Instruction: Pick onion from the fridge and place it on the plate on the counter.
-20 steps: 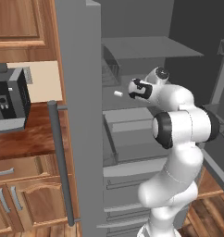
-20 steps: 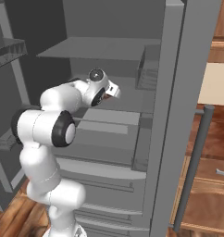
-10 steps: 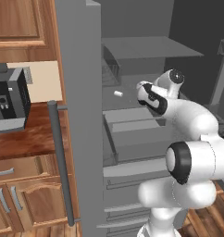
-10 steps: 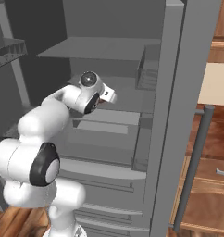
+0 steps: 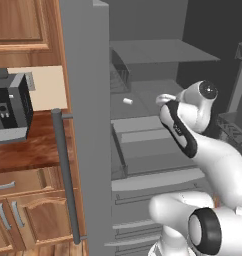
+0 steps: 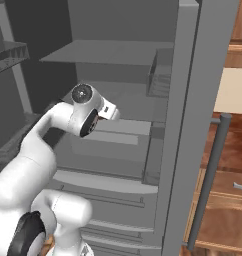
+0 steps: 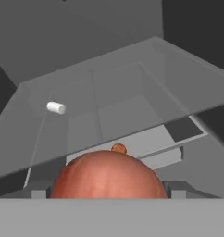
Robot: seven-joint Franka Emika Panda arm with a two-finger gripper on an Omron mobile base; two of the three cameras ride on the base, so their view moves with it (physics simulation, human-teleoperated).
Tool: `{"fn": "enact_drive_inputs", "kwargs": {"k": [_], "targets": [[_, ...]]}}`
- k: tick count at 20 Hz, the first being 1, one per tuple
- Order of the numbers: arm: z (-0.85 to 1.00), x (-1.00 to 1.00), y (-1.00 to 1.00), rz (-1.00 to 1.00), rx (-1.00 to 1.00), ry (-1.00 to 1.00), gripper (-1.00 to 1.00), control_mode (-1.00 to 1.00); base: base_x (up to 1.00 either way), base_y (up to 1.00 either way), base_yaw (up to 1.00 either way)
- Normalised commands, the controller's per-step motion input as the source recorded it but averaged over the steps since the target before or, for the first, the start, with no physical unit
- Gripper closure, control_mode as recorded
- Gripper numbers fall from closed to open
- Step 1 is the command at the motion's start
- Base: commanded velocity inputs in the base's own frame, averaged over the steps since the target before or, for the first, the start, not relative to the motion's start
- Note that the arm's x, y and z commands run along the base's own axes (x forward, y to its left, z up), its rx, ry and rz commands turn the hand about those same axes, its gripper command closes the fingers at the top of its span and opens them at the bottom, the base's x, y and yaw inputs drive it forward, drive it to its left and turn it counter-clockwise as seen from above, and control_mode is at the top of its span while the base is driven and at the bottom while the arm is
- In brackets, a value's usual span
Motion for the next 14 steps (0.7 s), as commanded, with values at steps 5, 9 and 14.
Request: {"fn": "enact_drive_inputs", "kwargs": {"k": [5, 9, 14], "targets": [[0.18, -0.73, 0.02, 0.00, 0.00, 0.16, 1.00, -1.00, 0.00, 0.00, 0.00], [0.00, -0.74, 0.00, 0.00, 0.00, 0.11, 1.00, -1.00, 0.00, 0.00, 0.00], [0.00, -0.63, 0.00, 0.00, 0.00, 0.07, 1.00, -1.00, 0.00, 0.00, 0.00]]}}
